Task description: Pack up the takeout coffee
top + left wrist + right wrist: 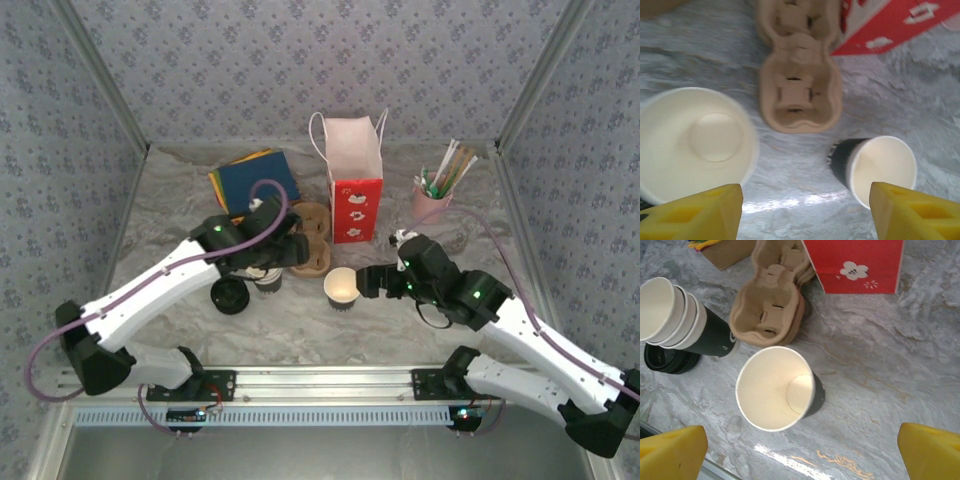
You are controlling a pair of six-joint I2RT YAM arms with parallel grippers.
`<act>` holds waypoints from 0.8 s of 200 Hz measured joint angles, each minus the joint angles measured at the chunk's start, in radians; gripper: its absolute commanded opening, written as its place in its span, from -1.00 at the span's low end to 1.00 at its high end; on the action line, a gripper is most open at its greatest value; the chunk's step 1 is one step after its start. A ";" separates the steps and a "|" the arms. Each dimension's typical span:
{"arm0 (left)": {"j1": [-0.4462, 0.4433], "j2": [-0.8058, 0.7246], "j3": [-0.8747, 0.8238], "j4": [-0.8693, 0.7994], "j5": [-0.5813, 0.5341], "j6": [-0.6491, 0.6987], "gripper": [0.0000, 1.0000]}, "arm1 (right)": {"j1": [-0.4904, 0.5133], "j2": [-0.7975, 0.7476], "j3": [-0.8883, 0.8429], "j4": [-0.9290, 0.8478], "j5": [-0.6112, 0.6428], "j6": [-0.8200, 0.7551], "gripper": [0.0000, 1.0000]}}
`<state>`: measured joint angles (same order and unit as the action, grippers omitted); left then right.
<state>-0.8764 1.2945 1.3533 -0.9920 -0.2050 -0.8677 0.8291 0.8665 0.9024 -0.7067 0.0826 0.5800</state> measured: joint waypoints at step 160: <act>0.525 -0.238 -0.458 -0.105 0.041 0.068 -0.11 | 0.100 0.264 0.166 0.148 -0.017 -0.069 1.00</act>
<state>-0.3519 1.0561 0.8955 -1.0969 -0.1638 -0.7998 0.9295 1.1301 1.0687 -0.5591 0.0658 0.5106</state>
